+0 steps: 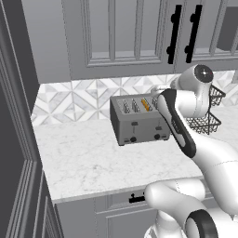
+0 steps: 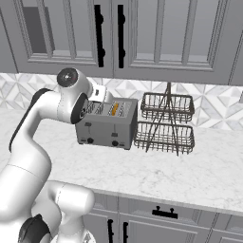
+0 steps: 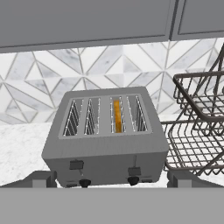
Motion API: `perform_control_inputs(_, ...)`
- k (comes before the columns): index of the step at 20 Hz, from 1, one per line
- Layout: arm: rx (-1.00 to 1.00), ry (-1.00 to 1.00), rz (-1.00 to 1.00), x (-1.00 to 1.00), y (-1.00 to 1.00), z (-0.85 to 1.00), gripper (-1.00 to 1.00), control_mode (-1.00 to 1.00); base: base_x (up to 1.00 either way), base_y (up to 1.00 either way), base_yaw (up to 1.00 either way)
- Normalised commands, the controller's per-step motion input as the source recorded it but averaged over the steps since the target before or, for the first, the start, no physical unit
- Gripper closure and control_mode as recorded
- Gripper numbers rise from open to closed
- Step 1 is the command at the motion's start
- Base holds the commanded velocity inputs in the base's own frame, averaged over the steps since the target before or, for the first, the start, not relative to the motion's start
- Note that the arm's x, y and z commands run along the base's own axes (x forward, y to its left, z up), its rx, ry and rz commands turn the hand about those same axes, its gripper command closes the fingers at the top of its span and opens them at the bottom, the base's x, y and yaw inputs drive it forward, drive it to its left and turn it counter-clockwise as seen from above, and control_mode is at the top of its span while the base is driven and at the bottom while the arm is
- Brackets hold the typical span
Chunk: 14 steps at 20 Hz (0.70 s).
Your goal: Start the toaster. Once the lever pops up, take the bread to the plate on the dining counter.
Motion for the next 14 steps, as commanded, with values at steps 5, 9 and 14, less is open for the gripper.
perform_control_inputs(5,0.0,0.0,0.0,0.0,0.0,0.0,-1.0,-1.0,0.0,0.0,0.0)
perform_control_inputs(9,0.0,0.0,0.0,0.0,0.0,0.0,-1.0,-1.0,0.0,0.0,0.0)
perform_control_inputs(14,0.0,0.0,0.0,0.0,0.0,0.0,-1.0,-1.0,0.0,0.0,0.0)
